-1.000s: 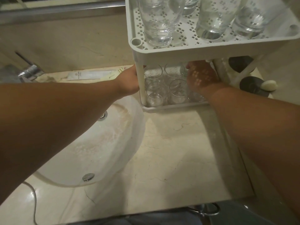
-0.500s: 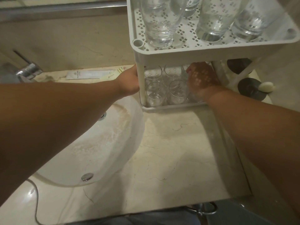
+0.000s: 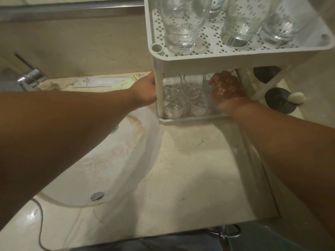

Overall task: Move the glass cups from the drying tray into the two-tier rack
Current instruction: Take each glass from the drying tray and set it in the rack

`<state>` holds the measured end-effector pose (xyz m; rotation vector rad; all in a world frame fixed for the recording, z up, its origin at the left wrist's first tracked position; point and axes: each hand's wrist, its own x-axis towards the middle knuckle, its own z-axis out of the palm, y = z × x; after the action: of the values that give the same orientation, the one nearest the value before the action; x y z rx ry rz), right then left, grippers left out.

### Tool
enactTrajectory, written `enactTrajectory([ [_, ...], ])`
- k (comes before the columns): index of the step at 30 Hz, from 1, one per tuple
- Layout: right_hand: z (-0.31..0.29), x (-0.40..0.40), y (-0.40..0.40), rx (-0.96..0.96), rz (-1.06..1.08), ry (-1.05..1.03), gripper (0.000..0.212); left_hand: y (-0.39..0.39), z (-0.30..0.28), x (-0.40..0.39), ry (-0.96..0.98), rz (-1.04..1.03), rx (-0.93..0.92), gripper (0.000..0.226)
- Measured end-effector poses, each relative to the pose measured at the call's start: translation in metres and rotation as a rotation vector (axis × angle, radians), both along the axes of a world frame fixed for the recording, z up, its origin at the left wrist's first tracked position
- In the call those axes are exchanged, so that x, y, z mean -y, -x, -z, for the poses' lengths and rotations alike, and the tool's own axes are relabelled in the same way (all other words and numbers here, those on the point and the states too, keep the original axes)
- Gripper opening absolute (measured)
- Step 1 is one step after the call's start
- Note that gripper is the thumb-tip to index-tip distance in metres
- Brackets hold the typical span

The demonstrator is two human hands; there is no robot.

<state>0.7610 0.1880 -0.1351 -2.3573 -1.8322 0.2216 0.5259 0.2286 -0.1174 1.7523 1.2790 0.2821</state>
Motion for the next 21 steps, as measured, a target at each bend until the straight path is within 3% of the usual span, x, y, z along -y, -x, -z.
enactTrajectory([
  [13,-0.008,0.009,-0.001,-0.022,0.04,0.041,0.02,0.001,-0.004,0.001,0.015,0.008,0.01,0.089],
  [21,-0.005,0.009,0.0,0.015,0.049,0.085,0.035,0.0,-0.008,0.005,0.036,-0.003,0.005,0.091],
])
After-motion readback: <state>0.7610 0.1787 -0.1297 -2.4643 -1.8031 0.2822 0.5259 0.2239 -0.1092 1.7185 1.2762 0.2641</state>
